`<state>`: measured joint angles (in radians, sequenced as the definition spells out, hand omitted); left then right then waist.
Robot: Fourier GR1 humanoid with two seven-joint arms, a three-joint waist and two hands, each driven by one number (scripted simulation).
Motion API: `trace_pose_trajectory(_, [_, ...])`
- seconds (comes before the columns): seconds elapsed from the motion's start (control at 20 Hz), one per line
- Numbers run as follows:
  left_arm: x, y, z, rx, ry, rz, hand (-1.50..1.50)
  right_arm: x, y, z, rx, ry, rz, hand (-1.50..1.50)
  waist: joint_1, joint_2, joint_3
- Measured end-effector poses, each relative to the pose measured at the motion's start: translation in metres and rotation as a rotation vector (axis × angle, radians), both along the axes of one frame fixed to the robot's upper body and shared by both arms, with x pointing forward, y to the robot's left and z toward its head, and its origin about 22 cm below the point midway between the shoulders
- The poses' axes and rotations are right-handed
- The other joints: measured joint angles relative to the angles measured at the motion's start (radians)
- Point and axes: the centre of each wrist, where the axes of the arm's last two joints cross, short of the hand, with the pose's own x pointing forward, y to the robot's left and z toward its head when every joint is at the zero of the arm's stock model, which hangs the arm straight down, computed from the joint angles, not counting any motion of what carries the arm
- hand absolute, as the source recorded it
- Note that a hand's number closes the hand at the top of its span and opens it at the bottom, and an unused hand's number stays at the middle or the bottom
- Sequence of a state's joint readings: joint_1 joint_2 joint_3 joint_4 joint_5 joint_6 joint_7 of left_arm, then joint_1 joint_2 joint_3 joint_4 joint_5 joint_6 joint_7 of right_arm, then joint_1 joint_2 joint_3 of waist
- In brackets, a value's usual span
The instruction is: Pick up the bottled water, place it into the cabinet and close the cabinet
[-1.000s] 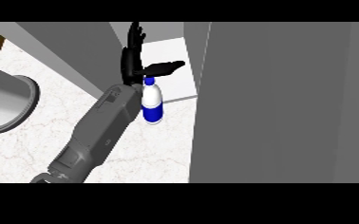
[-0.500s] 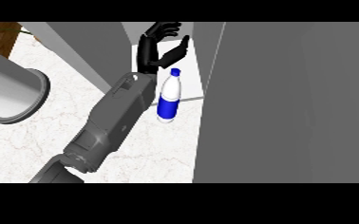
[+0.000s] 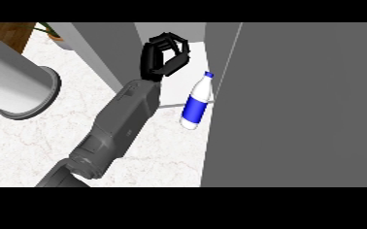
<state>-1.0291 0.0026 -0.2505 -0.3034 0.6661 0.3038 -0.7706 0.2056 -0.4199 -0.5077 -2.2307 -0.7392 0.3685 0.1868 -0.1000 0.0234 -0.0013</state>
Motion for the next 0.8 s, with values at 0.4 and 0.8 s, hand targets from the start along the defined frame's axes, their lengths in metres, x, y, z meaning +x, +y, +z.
trace_pose_trajectory(0.4, [-0.02, 0.003, -0.026, -0.111, 0.03, -0.095, 1.5, -0.017, 0.007, 0.001, -0.025, 0.032, 0.018, 1.5, 0.041, -0.016, 0.0])
trace_pose_trajectory(0.8, [-0.07, 0.003, -0.068, -0.203, 0.064, -0.207, 1.5, -0.019, 0.008, 0.003, -0.069, 0.083, 0.068, 1.5, 0.081, -0.027, 0.001])
